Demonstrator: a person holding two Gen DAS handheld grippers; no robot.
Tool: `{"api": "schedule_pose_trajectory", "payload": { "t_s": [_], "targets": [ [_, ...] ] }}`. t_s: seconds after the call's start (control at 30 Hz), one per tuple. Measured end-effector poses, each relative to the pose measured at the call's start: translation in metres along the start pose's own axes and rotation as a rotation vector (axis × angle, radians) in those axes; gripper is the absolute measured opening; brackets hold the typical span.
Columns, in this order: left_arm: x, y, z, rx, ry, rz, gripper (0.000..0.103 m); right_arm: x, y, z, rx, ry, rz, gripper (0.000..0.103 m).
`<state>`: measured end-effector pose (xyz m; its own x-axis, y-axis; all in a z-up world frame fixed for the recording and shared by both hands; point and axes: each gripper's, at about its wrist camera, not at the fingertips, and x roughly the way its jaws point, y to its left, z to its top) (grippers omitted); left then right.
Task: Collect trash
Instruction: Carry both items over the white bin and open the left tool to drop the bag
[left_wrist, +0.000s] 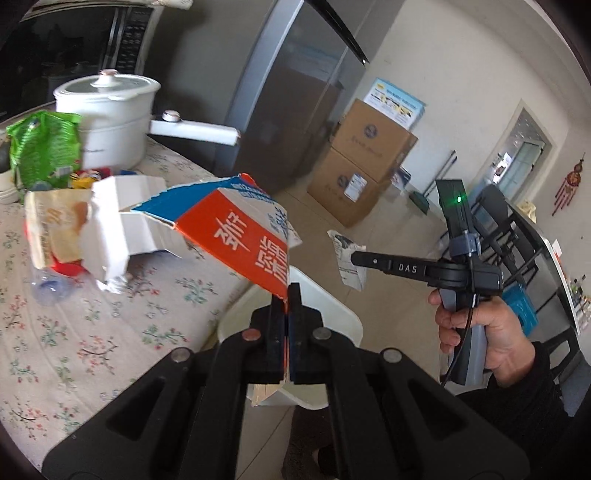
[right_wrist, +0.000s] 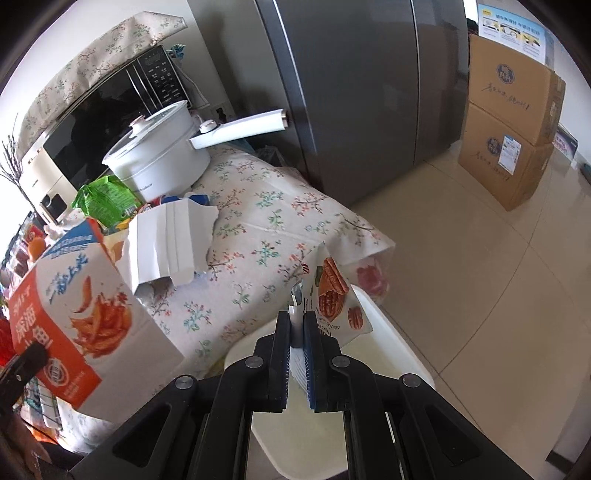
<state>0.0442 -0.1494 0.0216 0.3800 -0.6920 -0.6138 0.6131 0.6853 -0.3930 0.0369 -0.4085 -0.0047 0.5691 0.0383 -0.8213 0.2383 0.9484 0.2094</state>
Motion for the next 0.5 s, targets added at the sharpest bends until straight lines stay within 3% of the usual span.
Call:
{"api": "schedule_pose_trajectory", "payload": {
  "t_s": [0.13,0.3,0.5],
  "targets": [
    [0.042,-0.025,-0.016,0.058,0.088,-0.021,0.001,-0.003,-0.029,-0.009,0.031,0.014,-0.019,0.008],
    [0.078,-0.037,-0.026,0.057,0.157,-0.050,0.001,-0.006,-0.051,-0.014,0.086,0.015,-0.009,0.008],
    [0.105,-0.042,-0.026,0.089,0.166,-0.078,0.001,-0.005,-0.054,-0.023,0.078,0.041,0.008,0.008]
  ]
}}
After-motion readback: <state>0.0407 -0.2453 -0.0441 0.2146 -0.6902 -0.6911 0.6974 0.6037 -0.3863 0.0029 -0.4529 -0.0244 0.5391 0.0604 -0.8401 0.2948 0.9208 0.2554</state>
